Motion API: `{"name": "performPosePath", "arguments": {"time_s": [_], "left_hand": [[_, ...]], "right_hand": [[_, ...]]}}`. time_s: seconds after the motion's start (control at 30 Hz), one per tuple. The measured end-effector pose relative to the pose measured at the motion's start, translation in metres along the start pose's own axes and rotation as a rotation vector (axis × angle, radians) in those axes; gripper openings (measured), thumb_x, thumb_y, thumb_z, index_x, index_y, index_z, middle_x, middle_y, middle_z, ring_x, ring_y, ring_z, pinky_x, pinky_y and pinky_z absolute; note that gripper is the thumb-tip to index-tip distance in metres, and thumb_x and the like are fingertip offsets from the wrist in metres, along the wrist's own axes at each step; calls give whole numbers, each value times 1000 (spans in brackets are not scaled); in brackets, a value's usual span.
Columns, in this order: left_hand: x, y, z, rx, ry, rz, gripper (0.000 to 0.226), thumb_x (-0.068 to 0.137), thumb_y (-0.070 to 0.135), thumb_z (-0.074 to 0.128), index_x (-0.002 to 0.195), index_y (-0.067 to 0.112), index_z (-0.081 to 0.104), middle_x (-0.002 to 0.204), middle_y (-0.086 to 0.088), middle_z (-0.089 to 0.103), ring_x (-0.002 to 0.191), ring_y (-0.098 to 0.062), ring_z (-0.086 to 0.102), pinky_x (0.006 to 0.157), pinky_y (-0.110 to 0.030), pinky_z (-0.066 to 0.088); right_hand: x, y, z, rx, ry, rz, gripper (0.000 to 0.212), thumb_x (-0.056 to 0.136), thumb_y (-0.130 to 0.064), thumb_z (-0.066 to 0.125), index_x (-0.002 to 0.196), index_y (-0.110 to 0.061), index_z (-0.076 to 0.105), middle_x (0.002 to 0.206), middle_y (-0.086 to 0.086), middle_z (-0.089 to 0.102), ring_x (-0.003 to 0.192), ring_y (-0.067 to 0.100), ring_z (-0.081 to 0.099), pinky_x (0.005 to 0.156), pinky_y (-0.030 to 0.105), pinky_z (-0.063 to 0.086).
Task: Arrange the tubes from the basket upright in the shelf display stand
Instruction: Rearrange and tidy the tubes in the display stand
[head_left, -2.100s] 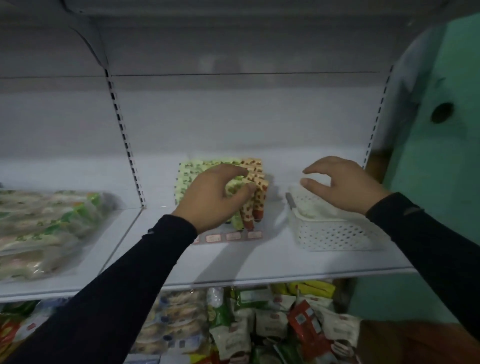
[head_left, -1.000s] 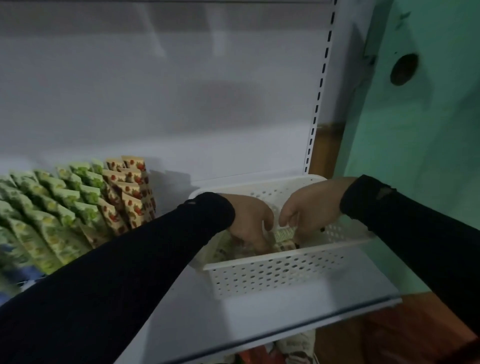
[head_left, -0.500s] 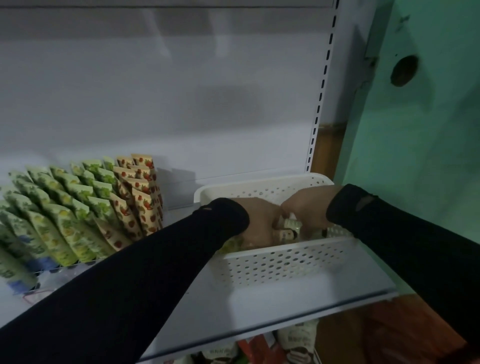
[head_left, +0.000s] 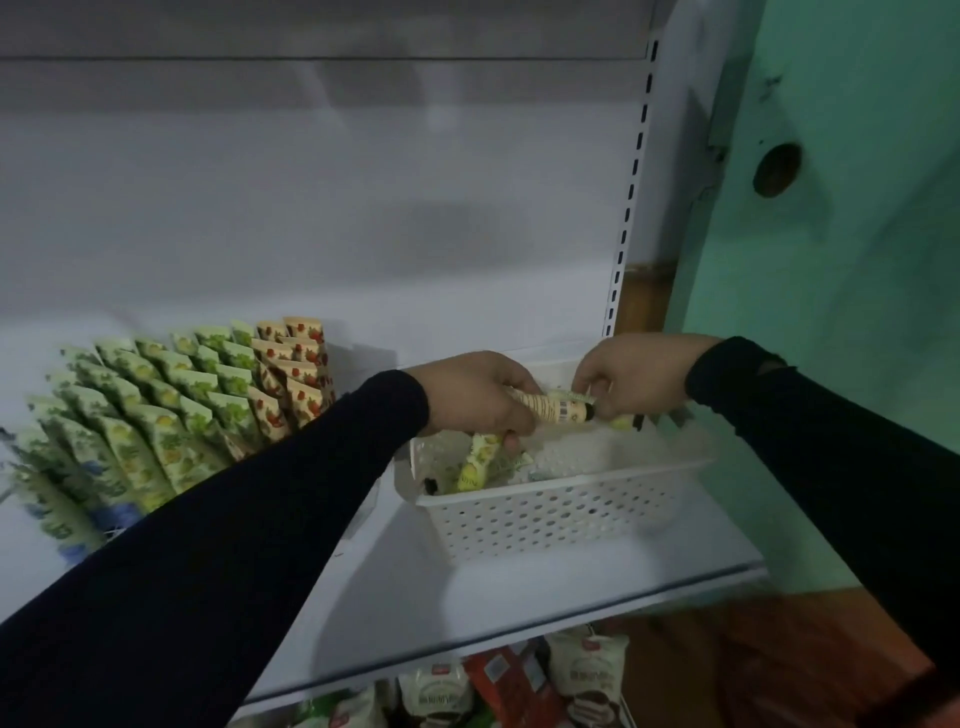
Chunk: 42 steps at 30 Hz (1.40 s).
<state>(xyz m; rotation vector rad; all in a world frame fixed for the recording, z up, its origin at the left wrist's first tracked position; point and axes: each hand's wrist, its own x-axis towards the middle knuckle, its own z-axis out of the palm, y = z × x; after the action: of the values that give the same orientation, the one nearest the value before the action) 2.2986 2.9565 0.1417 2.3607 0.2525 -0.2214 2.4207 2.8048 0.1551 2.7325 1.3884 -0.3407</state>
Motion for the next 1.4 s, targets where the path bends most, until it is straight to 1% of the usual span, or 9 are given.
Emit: {"name": "performPosePath", "arguments": {"time_s": [0.13, 0.23, 0.4, 0.57, 0.77, 0.9, 1.07, 1.23, 1.4], "left_hand": [[-20, 1, -11, -226, 130, 69, 22, 87, 10, 69, 108, 15, 67, 81, -10, 73, 65, -12, 60, 61, -26, 40], [-37, 3, -22, -469, 255, 156, 22, 88, 6, 67, 109, 13, 65, 98, -17, 73, 79, -19, 65, 66, -34, 41], [-67, 5, -40, -811, 368, 247, 28, 90, 2, 63, 116, 14, 61, 98, -9, 64, 77, -18, 66, 80, -40, 50], [-113, -7, -46, -903, 416, 248, 31, 93, -3, 56, 123, 4, 55, 87, -7, 55, 69, -18, 61, 70, -34, 52], [-179, -42, -51, -925, 560, 226, 23, 90, -5, 56, 107, 9, 50, 77, -9, 55, 55, -20, 55, 51, -29, 46], [-223, -84, -62, -850, 703, 223, 13, 94, 11, 61, 102, 12, 51, 71, -3, 56, 55, -18, 52, 54, -32, 45], [-262, -140, -69, -710, 887, 143, 13, 95, 20, 63, 97, 9, 56, 69, -3, 56, 61, -23, 53, 60, -34, 48], [-276, -183, -63, -617, 1024, -7, 13, 93, 12, 62, 100, 4, 54, 74, -10, 55, 62, -22, 52, 56, -29, 51], [-276, -216, -53, -656, 1065, -106, 7, 92, 12, 61, 92, 8, 55, 73, -13, 58, 56, -23, 54, 56, -34, 51]], "right_hand": [[-20, 1, -15, 236, 150, 8, 28, 93, -29, 60, 119, -20, 65, 83, -10, 61, 70, 5, 59, 58, 20, 46], [-35, -5, -23, 708, 234, 8, 20, 94, -14, 59, 114, -17, 59, 88, 2, 70, 60, 0, 67, 52, 11, 48], [-50, -39, -30, 1367, 199, -117, 30, 95, 1, 51, 124, -4, 56, 107, 14, 69, 90, 21, 71, 77, 28, 60], [-59, -89, -30, 1582, 147, -255, 22, 98, -5, 49, 117, -7, 62, 96, 11, 68, 91, 24, 72, 82, 35, 59], [-60, -150, -22, 1470, 193, -334, 17, 98, -12, 54, 110, -7, 66, 96, 7, 69, 87, 18, 69, 81, 30, 59], [-62, -192, -21, 1209, 354, -389, 5, 93, -16, 63, 97, -18, 63, 87, -5, 72, 81, 10, 66, 74, 26, 49], [-58, -239, -22, 1150, 405, -490, 16, 91, -12, 65, 99, -22, 55, 88, 5, 71, 72, 13, 65, 62, 23, 52], [-42, -268, -12, 1086, 443, -431, 6, 94, -21, 62, 93, -15, 64, 93, 13, 70, 76, 26, 73, 71, 33, 60], [-29, -284, 0, 821, 512, -437, 16, 94, -29, 62, 96, -18, 72, 94, -9, 69, 69, 10, 72, 76, 28, 58]]}}
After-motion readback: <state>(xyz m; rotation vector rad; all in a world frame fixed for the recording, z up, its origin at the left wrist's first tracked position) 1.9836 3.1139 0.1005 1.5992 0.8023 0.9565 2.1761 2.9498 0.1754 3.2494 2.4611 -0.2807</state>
